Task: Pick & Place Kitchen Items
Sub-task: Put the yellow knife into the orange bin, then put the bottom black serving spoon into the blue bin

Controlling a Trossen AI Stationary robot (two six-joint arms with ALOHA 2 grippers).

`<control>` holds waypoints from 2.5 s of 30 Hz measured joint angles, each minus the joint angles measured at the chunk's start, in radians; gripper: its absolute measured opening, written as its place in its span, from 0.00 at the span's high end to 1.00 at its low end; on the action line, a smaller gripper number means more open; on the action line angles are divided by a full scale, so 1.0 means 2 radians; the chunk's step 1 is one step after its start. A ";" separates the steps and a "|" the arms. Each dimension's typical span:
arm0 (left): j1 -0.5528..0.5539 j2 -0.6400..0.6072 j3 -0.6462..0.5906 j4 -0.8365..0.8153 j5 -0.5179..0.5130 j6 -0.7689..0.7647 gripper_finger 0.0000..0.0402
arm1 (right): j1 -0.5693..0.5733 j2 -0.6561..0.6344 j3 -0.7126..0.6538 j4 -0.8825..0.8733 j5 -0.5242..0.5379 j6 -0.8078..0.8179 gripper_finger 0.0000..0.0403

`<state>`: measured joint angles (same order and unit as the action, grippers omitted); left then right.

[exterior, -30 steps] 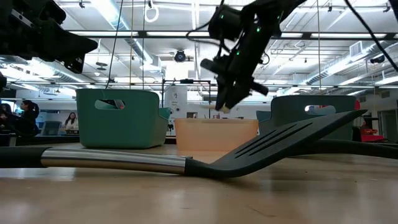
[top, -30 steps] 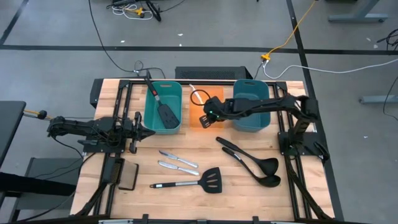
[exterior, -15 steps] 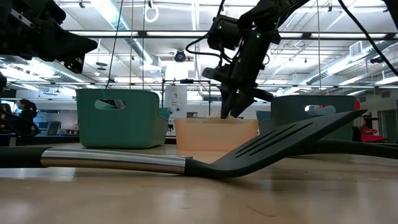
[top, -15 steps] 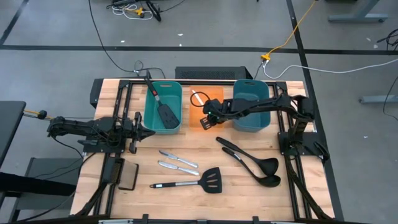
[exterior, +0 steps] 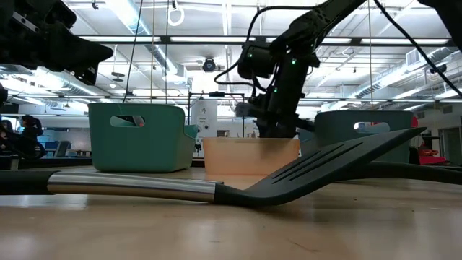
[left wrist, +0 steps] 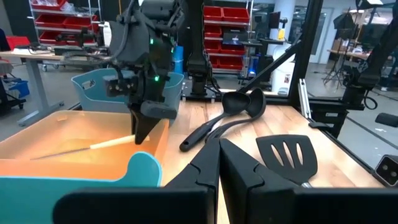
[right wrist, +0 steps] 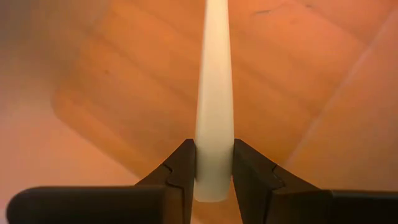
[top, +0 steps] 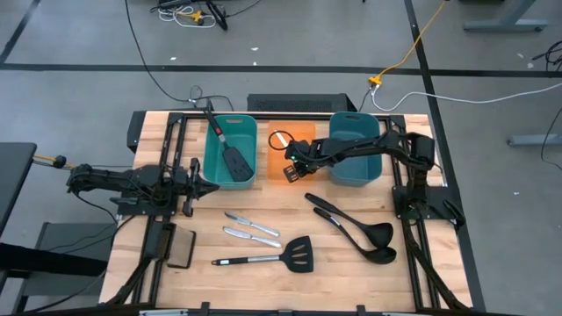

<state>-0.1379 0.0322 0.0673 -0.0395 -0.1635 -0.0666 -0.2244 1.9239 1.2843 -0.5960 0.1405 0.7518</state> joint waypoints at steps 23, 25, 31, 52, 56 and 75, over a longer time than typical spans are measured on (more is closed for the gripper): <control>0.000 0.000 0.000 -0.004 0.000 0.001 0.97 | -0.004 0.021 0.000 0.023 0.017 -0.028 0.53; 0.000 0.000 0.000 -0.004 0.000 0.001 0.97 | -0.004 0.014 0.000 0.023 0.021 -0.035 0.52; 0.000 0.000 0.000 -0.004 0.000 0.001 0.97 | 0.011 -0.047 0.014 0.023 0.062 -0.103 0.52; 0.000 0.000 0.000 -0.011 0.000 0.006 0.97 | 0.239 -0.474 -0.313 0.328 0.184 -0.283 0.67; 0.000 0.000 0.000 -0.011 0.000 0.006 0.97 | 0.245 -0.584 -0.428 0.426 0.204 -0.297 0.71; 0.000 0.000 0.000 -0.017 0.002 0.000 0.97 | 0.245 -0.761 -0.501 0.267 0.235 -0.261 0.95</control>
<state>-0.1379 0.0322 0.0673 -0.0733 -0.1601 -0.0673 0.2653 0.4014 0.2829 -0.0624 0.6113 0.2292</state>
